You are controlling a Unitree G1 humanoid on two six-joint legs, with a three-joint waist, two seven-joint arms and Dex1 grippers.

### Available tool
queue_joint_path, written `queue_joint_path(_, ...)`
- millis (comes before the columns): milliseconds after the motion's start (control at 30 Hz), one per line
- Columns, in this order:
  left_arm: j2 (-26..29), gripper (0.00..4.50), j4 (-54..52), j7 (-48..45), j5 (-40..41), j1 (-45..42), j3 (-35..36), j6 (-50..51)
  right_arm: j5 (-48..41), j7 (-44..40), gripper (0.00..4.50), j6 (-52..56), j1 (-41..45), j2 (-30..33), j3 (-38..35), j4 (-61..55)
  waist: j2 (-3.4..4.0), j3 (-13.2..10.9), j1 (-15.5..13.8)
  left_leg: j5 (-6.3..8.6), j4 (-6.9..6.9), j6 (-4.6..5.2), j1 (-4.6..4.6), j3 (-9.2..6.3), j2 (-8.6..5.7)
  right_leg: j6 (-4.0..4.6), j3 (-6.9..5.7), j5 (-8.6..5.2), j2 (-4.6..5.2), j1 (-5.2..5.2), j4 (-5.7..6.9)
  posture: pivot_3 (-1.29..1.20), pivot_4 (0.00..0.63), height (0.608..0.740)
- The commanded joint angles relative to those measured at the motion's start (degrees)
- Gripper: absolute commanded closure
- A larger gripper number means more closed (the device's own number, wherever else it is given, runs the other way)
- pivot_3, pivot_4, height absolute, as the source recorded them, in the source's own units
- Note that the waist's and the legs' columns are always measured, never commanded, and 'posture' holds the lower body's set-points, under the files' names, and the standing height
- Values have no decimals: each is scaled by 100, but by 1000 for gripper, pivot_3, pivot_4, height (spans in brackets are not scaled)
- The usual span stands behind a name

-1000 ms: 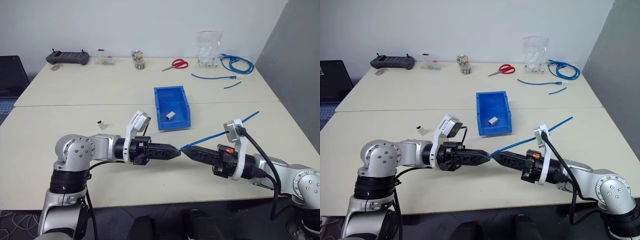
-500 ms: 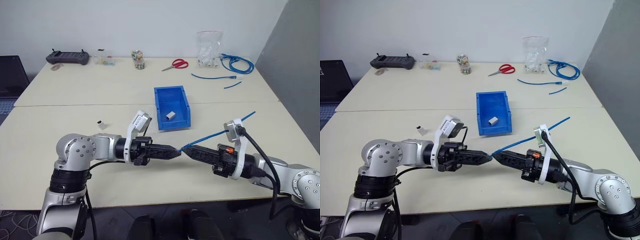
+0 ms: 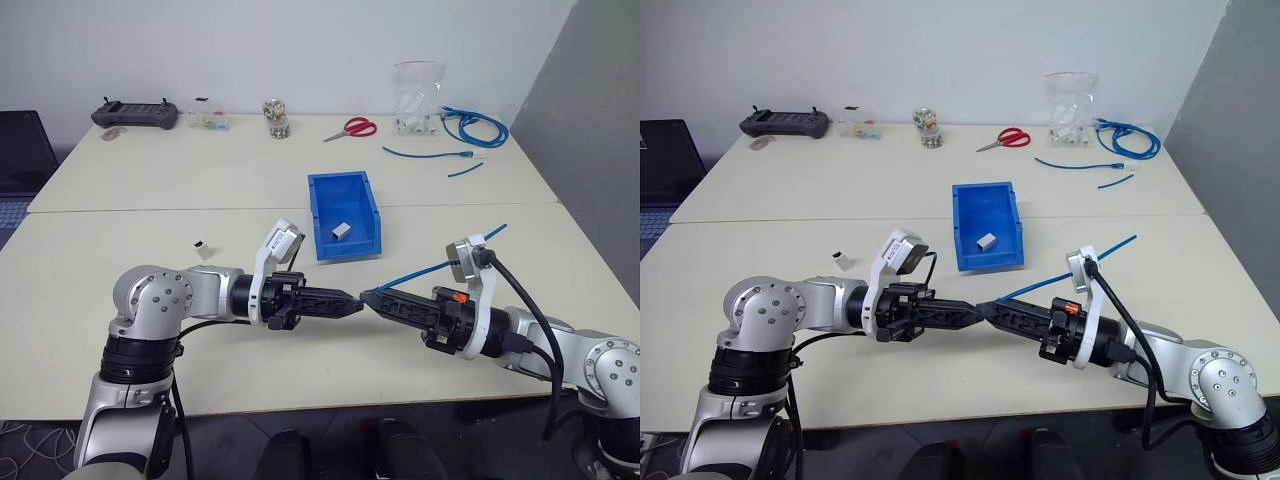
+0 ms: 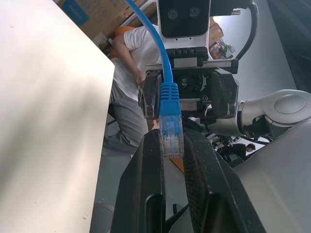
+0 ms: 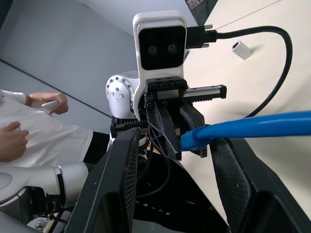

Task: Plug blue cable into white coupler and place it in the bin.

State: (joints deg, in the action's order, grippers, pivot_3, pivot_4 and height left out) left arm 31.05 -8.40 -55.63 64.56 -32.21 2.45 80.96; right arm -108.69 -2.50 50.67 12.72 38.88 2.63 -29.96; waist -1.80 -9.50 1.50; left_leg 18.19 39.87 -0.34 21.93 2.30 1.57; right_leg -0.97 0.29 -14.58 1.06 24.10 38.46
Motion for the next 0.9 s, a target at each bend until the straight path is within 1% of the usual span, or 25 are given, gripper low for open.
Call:
queue_joint_path(33, -47, 4256, -101, 13, 222, -27, 50, 29, -40, -60, 2211, -56, 99, -8, -18, -118, -1, -1, 0, 0, 0, 0, 0, 0, 0, 0, 0, 0, 0, 0, 0, 0, 150, 740)
queue_joint_path(200, -81, 4256, -106, 85, 284, -15, 62, 45, 7, -19, 2211, -98, 91, -45, 2, -130, -1, -5, 0, 0, -1, 0, 2, -1, 1, 0, -1, 0, 0, 0, -3, 0, 150, 740)
queue_joint_path(333, -79, 4256, -147, 101, 300, 7, 46, 43, 39, -51, 2894, -95, 67, -56, 4, -133, -3, -6, -1, 0, -1, 0, 4, -1, 1, 0, -2, 0, 0, 0, -7, 0, 150, 740)
queue_joint_path(500, -61, 4256, -168, 154, 369, 26, 56, 47, 21, -24, 3979, -120, 67, -78, -1, -142, -2, -6, 0, 0, -5, 0, 9, -4, 4, -1, -7, 1, 0, 0, -22, 0, 150, 740)
queue_joint_path(533, -55, 4256, -169, 160, 372, 25, 50, 33, 25, -12, 4274, -126, 68, -86, 4, -141, -2, -6, 0, 0, -7, 0, 11, -5, 5, -2, -9, 1, 0, -1, -27, 0, 150, 740)
queue_joint_path(567, -53, 4256, -163, 168, 377, 21, 47, 27, 28, 3, 4335, -133, 68, -94, 9, -136, -2, -6, -1, 0, -7, 0, 12, -6, 6, -2, -11, 1, 0, -1, -31, 0, 150, 740)
queue_joint_path(767, 9, 4256, -236, 118, 356, 41, 4, -38, 34, 50, 4328, -136, 77, -113, 31, -133, -2, -6, -2, 0, -7, 0, 23, -11, 5, -2, -16, 2, 1, -1, -44, 0, 150, 740)
queue_joint_path(833, 34, 3556, -251, 82, 364, 46, -17, -38, 72, 86, 4328, -134, 88, -112, 42, -134, -1, -6, -2, 0, -7, 0, 24, -12, 5, -2, -17, 2, 1, -1, -45, 0, 150, 740)
queue_joint_path(900, 118, 3241, -303, -43, 361, 63, -71, -51, 56, 100, 4328, -131, 97, -118, 48, -127, -1, -7, -2, 0, -7, 0, 25, -14, 5, -2, -19, 2, 2, -1, -45, 0, 150, 740)
